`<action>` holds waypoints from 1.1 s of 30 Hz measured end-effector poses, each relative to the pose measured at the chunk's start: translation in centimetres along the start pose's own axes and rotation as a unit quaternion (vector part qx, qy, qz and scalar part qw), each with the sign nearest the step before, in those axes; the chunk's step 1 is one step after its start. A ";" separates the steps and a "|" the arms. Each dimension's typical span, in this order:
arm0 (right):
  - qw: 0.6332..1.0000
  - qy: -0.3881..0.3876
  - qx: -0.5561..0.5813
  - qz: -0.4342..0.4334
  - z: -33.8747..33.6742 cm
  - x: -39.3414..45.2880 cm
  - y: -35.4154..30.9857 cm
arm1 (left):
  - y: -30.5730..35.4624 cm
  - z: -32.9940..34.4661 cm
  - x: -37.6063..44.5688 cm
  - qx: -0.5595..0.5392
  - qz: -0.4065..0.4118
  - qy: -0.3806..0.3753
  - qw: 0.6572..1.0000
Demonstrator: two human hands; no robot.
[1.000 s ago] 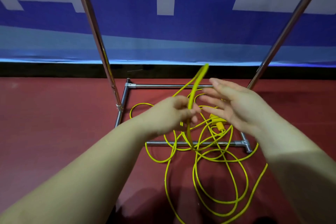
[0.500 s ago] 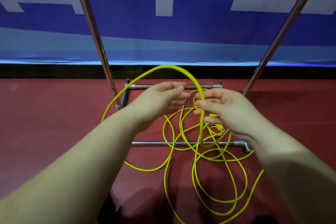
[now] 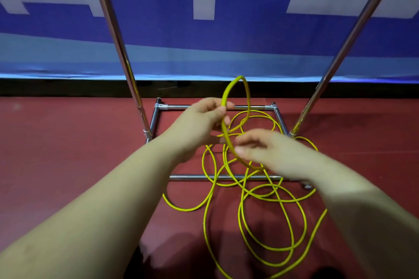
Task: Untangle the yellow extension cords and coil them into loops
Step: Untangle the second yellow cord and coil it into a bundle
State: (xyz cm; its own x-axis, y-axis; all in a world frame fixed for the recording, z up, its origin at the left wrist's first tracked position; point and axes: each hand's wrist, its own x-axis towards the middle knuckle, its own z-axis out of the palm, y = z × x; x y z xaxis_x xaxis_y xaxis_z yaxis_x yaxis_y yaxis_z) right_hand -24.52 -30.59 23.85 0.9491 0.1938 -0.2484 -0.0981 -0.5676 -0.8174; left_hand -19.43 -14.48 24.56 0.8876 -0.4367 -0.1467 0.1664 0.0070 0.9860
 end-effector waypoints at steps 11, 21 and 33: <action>0.961 0.105 0.255 -0.007 -0.3 0.2 -1.0 | 0.5 -0.6 0.1 -0.041 -0.034 -0.001 0.999; 0.803 0.167 0.569 0.049 -1.8 1.4 -1.0 | -1.1 0.6 -0.7 0.089 -0.055 -0.137 0.985; 0.995 -0.093 0.032 -0.003 2.4 0.1 0.0 | 0.5 -0.8 0.5 -0.213 -0.045 0.047 0.975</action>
State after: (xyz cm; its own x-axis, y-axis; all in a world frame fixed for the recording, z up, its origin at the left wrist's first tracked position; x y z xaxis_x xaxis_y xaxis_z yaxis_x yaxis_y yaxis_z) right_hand -25.13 -28.67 22.56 0.8784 0.3449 -0.3309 -0.1174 -0.5154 -0.8488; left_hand -18.61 -13.95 24.88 0.8934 -0.3685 -0.2569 0.3907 0.3551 0.8493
